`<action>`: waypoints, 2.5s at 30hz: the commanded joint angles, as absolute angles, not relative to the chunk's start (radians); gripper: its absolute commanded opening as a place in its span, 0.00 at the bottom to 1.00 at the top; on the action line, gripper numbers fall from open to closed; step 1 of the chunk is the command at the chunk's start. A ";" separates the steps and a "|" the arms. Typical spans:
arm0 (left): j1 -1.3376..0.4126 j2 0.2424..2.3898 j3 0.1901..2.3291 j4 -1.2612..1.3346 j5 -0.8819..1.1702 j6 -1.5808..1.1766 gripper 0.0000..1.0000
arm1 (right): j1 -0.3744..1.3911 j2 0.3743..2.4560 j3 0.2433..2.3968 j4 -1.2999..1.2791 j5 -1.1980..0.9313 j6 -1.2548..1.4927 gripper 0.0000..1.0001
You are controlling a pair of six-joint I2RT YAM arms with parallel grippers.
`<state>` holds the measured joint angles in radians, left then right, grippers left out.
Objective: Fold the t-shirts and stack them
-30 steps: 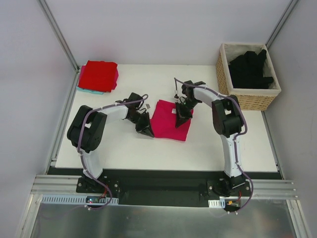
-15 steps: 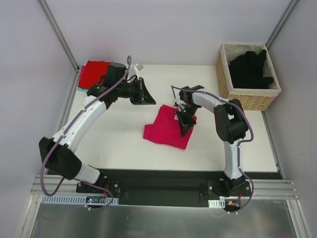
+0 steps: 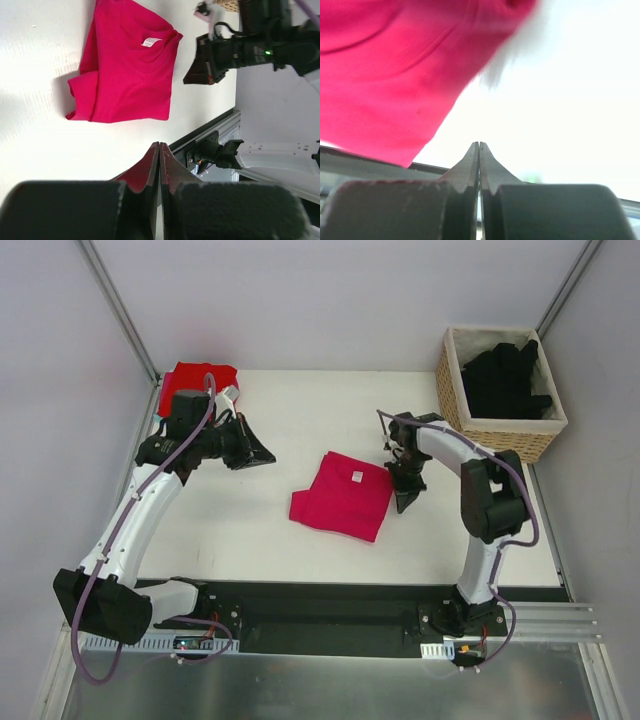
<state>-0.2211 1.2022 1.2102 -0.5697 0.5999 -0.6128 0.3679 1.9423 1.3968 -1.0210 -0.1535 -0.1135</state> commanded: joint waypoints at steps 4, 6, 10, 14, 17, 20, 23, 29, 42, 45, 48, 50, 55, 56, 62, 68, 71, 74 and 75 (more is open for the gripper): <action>-0.218 1.152 1.192 -0.569 0.627 -0.617 0.00 | 0.377 1.662 1.512 -1.008 -0.141 -0.025 0.01; -0.218 1.158 1.193 -0.568 0.633 -0.611 0.00 | 0.380 1.649 1.505 -0.988 -0.243 -0.005 0.01; -0.218 1.170 1.187 -0.568 0.640 -0.597 0.00 | 0.442 1.620 1.379 -0.914 -0.388 0.067 0.01; -0.218 1.166 1.157 -0.569 0.641 -0.581 0.00 | 0.508 1.608 1.238 -0.839 -0.434 0.126 0.01; -0.218 1.155 1.126 -0.569 0.650 -0.580 0.00 | 0.555 1.618 1.181 -0.805 -0.428 0.149 0.01; -0.218 1.146 1.106 -0.568 0.661 -0.578 0.00 | 0.594 1.654 1.175 -0.784 -0.407 0.153 0.01; -0.218 1.140 1.100 -0.568 0.669 -0.578 0.00 | 0.610 1.701 1.212 -0.776 -0.394 0.152 0.01; -0.218 1.137 1.112 -0.572 0.663 -0.583 0.00 | 0.627 1.813 1.287 -0.788 -0.387 0.127 0.01; -0.216 1.154 1.138 -0.591 0.621 -0.591 0.00 | 0.634 2.014 1.468 -0.948 -0.259 0.028 0.01; -0.216 1.157 1.141 -0.595 0.615 -0.591 0.00 | 0.634 2.063 1.514 -0.962 -0.245 0.006 0.01; -0.216 1.160 1.138 -0.595 0.614 -0.591 0.00 | 0.634 2.097 1.549 -0.963 -0.229 -0.021 0.01; -0.216 1.158 1.137 -0.597 0.612 -0.592 0.00 | 0.635 2.117 1.555 -0.969 -0.219 -0.032 0.01; -0.216 1.151 1.132 -0.595 0.604 -0.588 0.00 | 0.634 2.097 1.510 -0.977 -0.192 -0.048 0.01; -0.216 1.146 1.132 -0.595 0.606 -0.586 0.00 | 0.634 2.073 1.487 -0.980 -0.190 -0.048 0.01; -0.216 1.124 1.124 -0.595 0.603 -0.584 0.00 | 0.638 1.907 1.448 -1.061 -0.173 -0.020 0.01; -0.216 1.103 1.106 -0.597 0.598 -0.589 0.00 | 0.646 1.747 1.485 -1.129 -0.186 -0.008 0.01; -0.216 1.095 1.103 -0.597 0.595 -0.591 0.00 | 0.649 1.721 1.520 -1.160 -0.189 -0.011 0.01; -0.216 1.089 1.104 -0.597 0.588 -0.592 0.00 | 0.650 1.703 1.531 -1.141 -0.175 -0.012 0.01; -0.216 1.089 1.108 -0.595 0.584 -0.591 0.00 | 0.650 1.701 1.525 -1.122 -0.182 -0.017 0.01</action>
<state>-0.2211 1.1187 1.1042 -0.5842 0.6094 -0.5911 0.6445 1.7336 1.5051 -1.0946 -0.1978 -0.0154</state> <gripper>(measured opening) 0.002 0.012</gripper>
